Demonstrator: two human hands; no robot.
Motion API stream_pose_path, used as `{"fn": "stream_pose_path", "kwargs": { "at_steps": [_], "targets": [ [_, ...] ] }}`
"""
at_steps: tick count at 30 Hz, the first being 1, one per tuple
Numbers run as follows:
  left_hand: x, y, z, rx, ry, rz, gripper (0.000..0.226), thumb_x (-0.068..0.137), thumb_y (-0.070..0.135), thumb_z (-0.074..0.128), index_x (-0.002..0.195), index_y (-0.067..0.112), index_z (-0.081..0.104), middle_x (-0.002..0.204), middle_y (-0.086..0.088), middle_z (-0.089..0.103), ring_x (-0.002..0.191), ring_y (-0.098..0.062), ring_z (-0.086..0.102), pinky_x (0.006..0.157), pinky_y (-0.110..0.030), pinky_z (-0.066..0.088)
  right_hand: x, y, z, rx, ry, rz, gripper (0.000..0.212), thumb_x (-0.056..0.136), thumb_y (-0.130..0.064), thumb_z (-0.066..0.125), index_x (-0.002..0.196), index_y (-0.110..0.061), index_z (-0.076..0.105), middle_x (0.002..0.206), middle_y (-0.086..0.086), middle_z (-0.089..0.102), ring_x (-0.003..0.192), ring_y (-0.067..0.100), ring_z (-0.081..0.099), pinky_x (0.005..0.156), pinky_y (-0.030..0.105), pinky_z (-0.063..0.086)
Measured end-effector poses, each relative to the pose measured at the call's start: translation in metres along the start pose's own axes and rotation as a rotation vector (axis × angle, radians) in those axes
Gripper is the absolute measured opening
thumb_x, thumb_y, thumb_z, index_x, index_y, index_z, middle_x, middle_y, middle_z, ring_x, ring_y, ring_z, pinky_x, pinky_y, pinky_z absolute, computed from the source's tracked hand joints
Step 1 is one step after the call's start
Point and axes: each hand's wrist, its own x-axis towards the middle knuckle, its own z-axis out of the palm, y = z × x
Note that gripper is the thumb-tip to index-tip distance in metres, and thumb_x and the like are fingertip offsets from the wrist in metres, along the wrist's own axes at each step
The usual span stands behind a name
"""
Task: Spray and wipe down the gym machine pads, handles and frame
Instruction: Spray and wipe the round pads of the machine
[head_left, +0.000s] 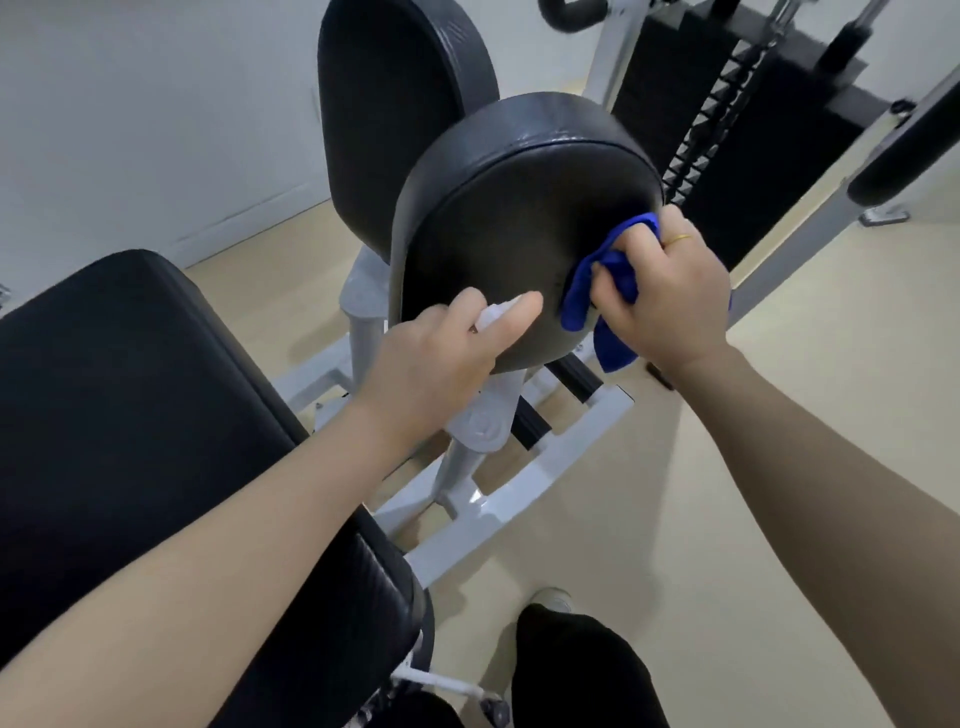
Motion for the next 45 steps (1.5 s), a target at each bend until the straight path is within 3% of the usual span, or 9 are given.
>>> {"fn": "stream_pose_path", "kwargs": {
  "at_steps": [2, 7, 15, 21, 25, 30, 35, 41, 45],
  "targets": [
    [0.003, -0.005, 0.007, 0.031, 0.0, 0.008, 0.056, 0.078, 0.003, 0.066, 0.125, 0.016, 0.038, 0.076, -0.011, 0.053, 0.046, -0.015, 0.03, 0.036, -0.018, 0.031, -0.005, -0.002, 0.007, -0.008, 0.083, -0.006, 0.02, 0.081, -0.022, 0.058, 0.077, -0.003, 0.054, 0.076, 0.015, 0.053, 0.061, 0.027, 0.048, 0.05, 0.025, 0.03],
    [0.003, -0.017, 0.029, 0.14, 0.068, -0.002, 0.052, 0.078, -0.001, 0.062, 0.123, 0.014, 0.042, 0.074, -0.012, 0.051, 0.045, -0.016, 0.025, 0.043, -0.015, 0.008, -0.013, -0.007, 0.026, -0.058, 0.279, 0.008, 0.018, 0.081, -0.021, 0.059, 0.077, -0.004, 0.059, 0.077, 0.014, 0.057, 0.062, 0.025, 0.052, 0.046, 0.024, 0.035],
    [0.001, -0.004, 0.045, 0.093, 0.107, 0.101, 0.048, 0.085, 0.001, 0.048, 0.128, 0.017, 0.034, 0.074, -0.011, 0.046, 0.044, -0.019, 0.031, 0.04, -0.021, 0.026, -0.036, -0.005, 0.021, -0.148, 0.4, -0.146, 0.01, 0.088, -0.016, 0.056, 0.09, -0.007, 0.06, 0.088, 0.015, 0.062, 0.066, 0.027, 0.057, 0.051, 0.031, 0.045],
    [0.003, -0.004, 0.051, 0.089, 0.062, 0.138, 0.052, 0.081, -0.002, 0.053, 0.127, 0.016, 0.036, 0.073, -0.006, 0.029, 0.042, -0.019, 0.024, 0.043, -0.015, 0.006, -0.041, -0.012, 0.015, -0.252, 0.439, -0.276, 0.014, 0.091, -0.019, 0.054, 0.089, -0.011, 0.065, 0.086, 0.009, 0.066, 0.062, 0.023, 0.057, 0.049, 0.027, 0.044],
    [0.0, -0.003, 0.05, 0.075, 0.051, 0.118, 0.051, 0.081, -0.002, 0.052, 0.126, 0.016, 0.034, 0.071, -0.01, 0.038, 0.042, -0.019, 0.027, 0.039, -0.02, 0.019, -0.037, 0.003, 0.021, -0.19, 0.455, -0.239, 0.01, 0.09, -0.017, 0.053, 0.089, -0.01, 0.061, 0.085, 0.011, 0.064, 0.061, 0.024, 0.056, 0.048, 0.03, 0.045],
    [0.004, -0.002, 0.048, 0.117, 0.115, 0.055, 0.05, 0.081, -0.003, 0.054, 0.123, 0.014, 0.033, 0.073, -0.008, 0.035, 0.046, -0.018, 0.03, 0.043, -0.021, 0.029, -0.024, 0.011, 0.034, -0.049, 0.383, -0.243, 0.007, 0.088, -0.012, 0.053, 0.093, -0.009, 0.052, 0.088, 0.017, 0.061, 0.066, 0.03, 0.056, 0.054, 0.034, 0.046],
    [-0.001, -0.004, 0.043, 0.316, 0.179, 0.033, 0.039, 0.082, 0.005, 0.038, 0.119, 0.015, 0.039, 0.075, -0.003, 0.025, 0.047, -0.017, 0.024, 0.042, -0.019, 0.021, -0.02, 0.009, 0.038, 0.082, 0.285, -0.177, 0.012, 0.089, -0.009, 0.051, 0.093, -0.001, 0.059, 0.094, 0.022, 0.058, 0.074, 0.034, 0.056, 0.063, 0.036, 0.048],
    [-0.026, 0.014, 0.05, 0.41, 0.075, 0.272, 0.06, 0.067, -0.009, 0.039, 0.121, 0.018, 0.037, 0.07, -0.006, 0.034, 0.046, -0.018, 0.026, 0.039, -0.019, 0.018, -0.028, 0.021, 0.022, 0.207, 0.099, -0.148, 0.019, 0.09, -0.009, 0.043, 0.099, 0.002, 0.056, 0.105, 0.027, 0.051, 0.085, 0.034, 0.051, 0.075, 0.03, 0.042],
    [0.012, 0.01, 0.037, 0.391, 0.235, 0.041, 0.038, 0.087, 0.007, 0.035, 0.123, 0.019, 0.037, 0.073, -0.008, 0.047, 0.045, -0.018, 0.029, 0.035, -0.022, 0.026, -0.03, 0.022, 0.01, 0.276, 0.04, -0.105, 0.021, 0.092, -0.009, 0.039, 0.102, 0.004, 0.053, 0.109, 0.026, 0.047, 0.086, 0.025, 0.045, 0.076, 0.027, 0.039]
  ]
}}
